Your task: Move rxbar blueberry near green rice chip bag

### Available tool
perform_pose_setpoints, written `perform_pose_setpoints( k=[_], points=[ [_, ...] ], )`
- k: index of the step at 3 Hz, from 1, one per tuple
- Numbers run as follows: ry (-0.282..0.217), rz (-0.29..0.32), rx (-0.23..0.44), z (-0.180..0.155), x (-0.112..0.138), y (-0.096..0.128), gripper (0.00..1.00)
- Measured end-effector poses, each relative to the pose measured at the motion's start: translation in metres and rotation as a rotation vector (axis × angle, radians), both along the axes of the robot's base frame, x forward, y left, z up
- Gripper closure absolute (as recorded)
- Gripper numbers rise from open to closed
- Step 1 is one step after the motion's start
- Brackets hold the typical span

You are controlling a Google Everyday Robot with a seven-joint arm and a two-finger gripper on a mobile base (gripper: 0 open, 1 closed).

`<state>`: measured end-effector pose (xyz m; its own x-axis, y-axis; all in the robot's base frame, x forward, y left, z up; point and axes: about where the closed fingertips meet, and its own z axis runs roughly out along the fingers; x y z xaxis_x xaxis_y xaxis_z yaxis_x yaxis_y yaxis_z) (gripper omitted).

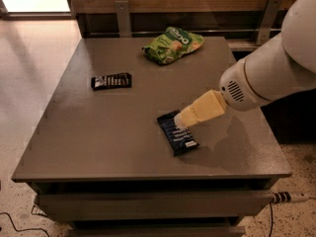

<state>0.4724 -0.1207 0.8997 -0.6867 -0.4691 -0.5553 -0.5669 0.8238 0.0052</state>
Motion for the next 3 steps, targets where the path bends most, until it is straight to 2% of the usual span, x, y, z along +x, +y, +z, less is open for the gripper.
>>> perform_pose_setpoints(
  k=[1, 2, 3],
  points=[
    [0.022, -0.061, 0.028, -0.002, 0.000, 0.001, 0.00],
    [0.026, -0.055, 0.031, -0.005, -0.001, 0.003, 0.00],
    [0.052, -0.018, 0.054, -0.026, -0.006, 0.020, 0.00]
  ],
)
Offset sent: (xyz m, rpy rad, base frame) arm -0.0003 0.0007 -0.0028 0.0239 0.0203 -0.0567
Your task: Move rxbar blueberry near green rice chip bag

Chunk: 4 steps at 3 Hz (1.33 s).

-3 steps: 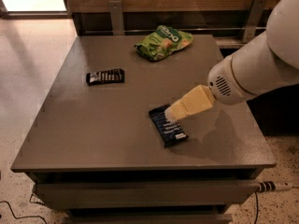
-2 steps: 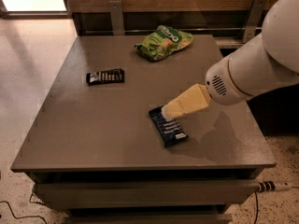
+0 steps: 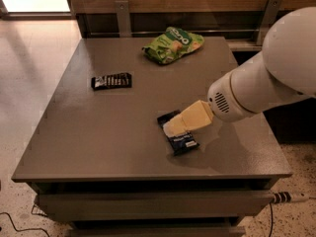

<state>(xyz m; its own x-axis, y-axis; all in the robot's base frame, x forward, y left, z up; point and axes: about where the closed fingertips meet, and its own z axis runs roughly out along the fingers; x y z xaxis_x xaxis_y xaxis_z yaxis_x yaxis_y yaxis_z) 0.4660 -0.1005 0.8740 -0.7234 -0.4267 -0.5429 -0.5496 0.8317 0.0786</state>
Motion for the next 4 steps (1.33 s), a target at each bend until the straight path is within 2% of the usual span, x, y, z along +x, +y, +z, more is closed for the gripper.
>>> perform_pose_setpoints(
  k=[1, 3, 4],
  points=[
    [-0.007, 0.014, -0.037, -0.025, -0.010, 0.022, 0.00],
    [-0.018, -0.061, -0.127, -0.051, -0.001, 0.031, 0.00],
    [0.022, -0.059, -0.123, -0.065, 0.004, 0.035, 0.00]
  ],
)
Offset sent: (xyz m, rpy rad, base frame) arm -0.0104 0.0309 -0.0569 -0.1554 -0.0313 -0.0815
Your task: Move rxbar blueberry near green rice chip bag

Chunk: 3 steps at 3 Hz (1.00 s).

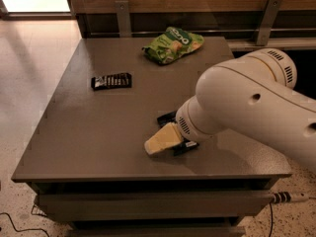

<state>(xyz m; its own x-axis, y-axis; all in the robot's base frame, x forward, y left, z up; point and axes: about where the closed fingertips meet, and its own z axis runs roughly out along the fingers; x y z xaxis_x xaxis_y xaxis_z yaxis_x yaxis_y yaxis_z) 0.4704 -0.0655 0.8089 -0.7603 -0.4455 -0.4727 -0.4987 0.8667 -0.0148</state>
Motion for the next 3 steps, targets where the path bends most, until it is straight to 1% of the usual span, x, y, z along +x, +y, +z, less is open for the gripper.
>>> perform_pose_setpoints(
  k=[1, 3],
  points=[
    [0.086, -0.012, 0.044, -0.021, 0.002, -0.011, 0.07],
    [0.086, -0.012, 0.044, -0.010, 0.002, -0.011, 0.55]
  ],
)
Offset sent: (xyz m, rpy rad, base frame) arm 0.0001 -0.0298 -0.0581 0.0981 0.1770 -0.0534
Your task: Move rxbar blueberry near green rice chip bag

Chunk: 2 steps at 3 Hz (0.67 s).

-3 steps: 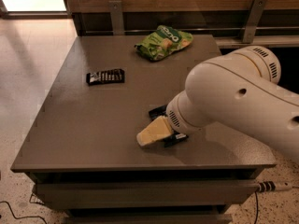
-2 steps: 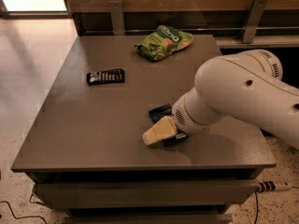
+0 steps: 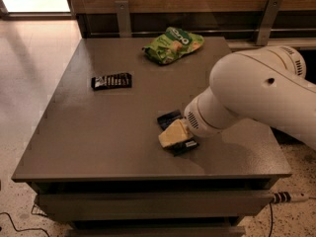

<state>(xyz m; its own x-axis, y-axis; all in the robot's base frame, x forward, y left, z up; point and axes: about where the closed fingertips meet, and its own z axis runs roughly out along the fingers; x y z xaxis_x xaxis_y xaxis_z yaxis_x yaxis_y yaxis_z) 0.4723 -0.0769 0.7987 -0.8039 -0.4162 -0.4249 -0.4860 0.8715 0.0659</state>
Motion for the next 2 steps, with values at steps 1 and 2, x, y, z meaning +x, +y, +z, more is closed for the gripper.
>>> perform_pose_setpoints(
  k=[1, 2],
  points=[
    [0.000, 0.000, 0.000, 0.009, 0.000, 0.000, 0.77],
    [0.000, 0.000, 0.000, 0.021, 0.000, 0.000, 1.00]
  ],
)
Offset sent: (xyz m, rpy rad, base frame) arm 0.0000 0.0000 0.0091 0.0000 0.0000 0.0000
